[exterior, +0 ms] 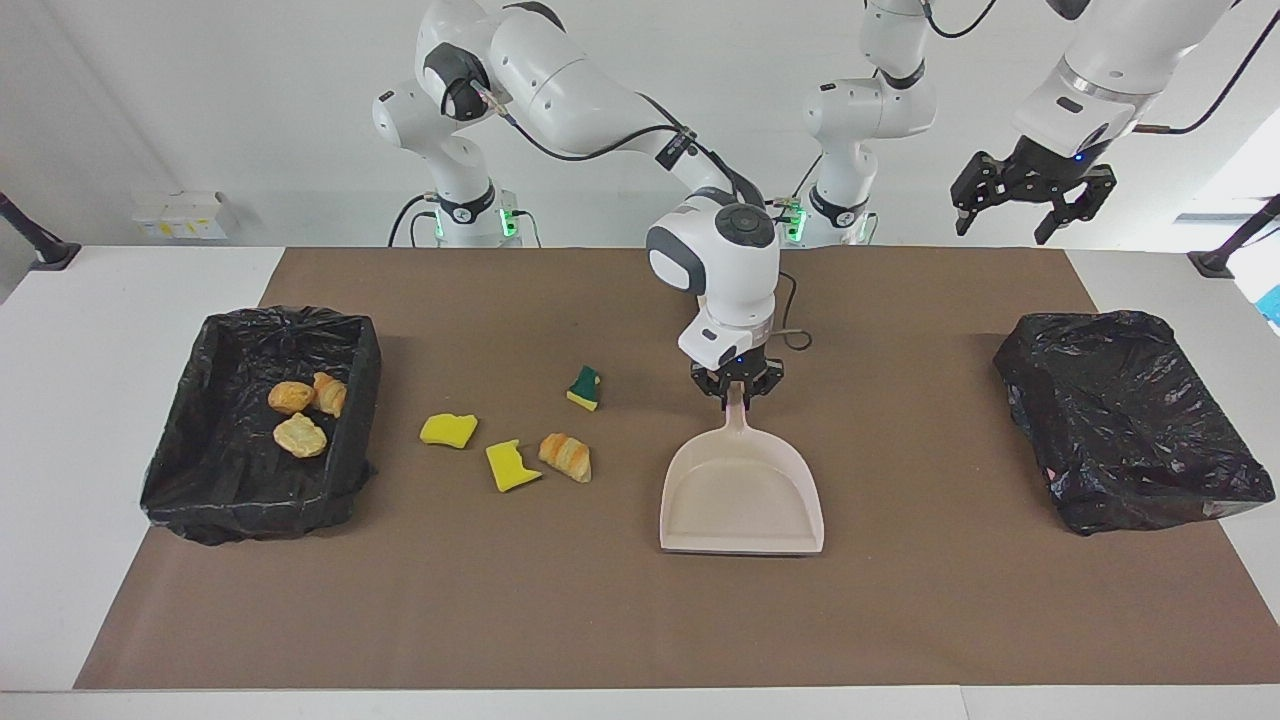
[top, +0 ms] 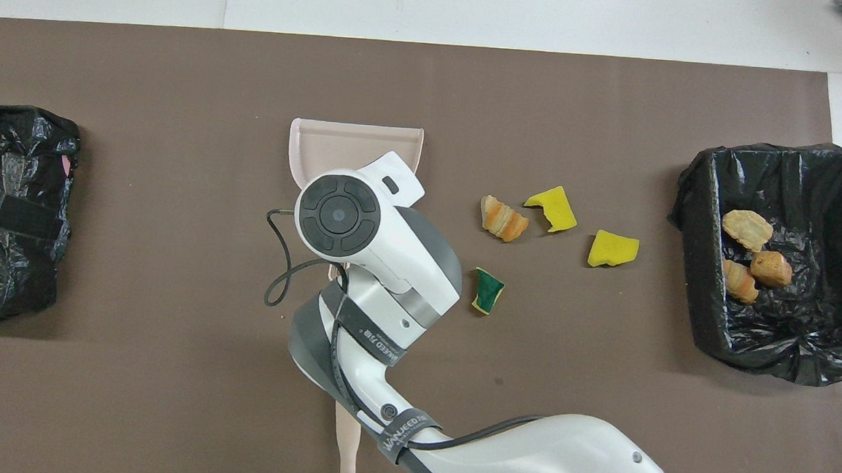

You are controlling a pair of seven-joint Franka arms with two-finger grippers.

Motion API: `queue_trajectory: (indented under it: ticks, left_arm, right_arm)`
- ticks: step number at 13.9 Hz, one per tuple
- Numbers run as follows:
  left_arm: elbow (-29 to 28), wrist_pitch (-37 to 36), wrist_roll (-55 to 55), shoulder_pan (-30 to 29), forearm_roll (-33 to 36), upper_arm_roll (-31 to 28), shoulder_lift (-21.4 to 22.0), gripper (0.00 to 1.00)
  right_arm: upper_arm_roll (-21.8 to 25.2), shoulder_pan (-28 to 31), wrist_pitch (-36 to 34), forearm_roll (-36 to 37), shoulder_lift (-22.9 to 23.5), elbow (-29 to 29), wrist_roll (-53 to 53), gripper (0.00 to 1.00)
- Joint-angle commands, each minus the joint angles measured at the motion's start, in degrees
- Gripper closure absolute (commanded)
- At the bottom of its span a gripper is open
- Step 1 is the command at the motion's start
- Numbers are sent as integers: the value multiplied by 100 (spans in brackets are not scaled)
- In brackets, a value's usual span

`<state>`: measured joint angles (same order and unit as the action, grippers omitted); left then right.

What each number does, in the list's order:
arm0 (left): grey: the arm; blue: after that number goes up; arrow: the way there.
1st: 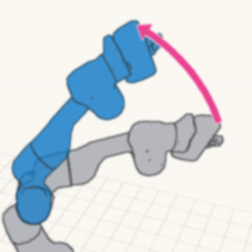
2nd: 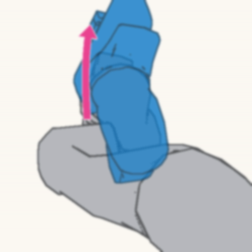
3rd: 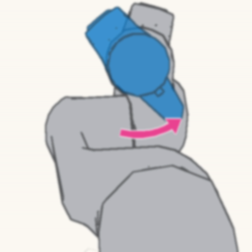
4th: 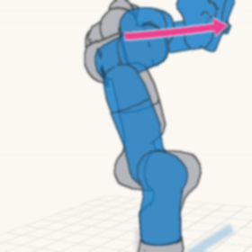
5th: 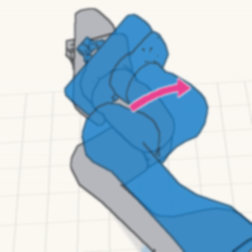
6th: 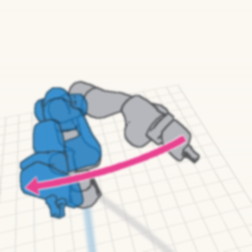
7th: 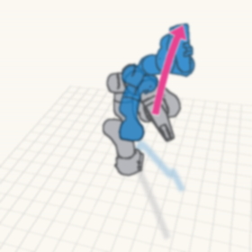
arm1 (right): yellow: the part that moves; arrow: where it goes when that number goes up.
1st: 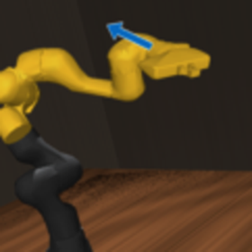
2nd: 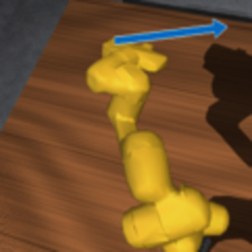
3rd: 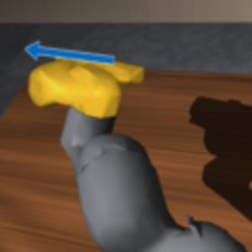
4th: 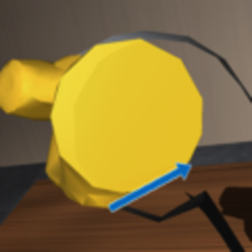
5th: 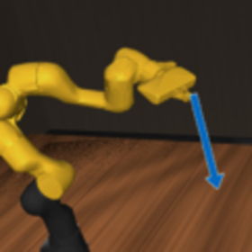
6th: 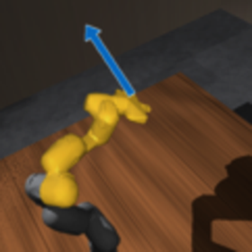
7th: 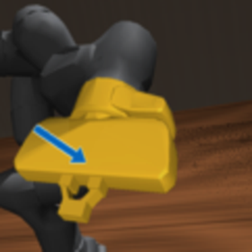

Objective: Sweep and dump trash in bin
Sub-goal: 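Bring the dustpan back to the table center with the right gripper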

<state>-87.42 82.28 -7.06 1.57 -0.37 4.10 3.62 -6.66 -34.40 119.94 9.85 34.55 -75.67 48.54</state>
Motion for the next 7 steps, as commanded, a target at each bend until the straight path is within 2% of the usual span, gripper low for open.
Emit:
queue_trajectory:
  ticks: [1, 7]
  left_arm:
    - [-21, -1, 3, 89, 89, -103, 42, 0]
    - [-21, -89, -32, 80, 89, -138, 51, 0]
  right_arm:
    - [-63, 362, -365, 9, -325, -36, -632, 0]
    - [-107, 1522, -1173, -412, -879, -36, -2986, 0]
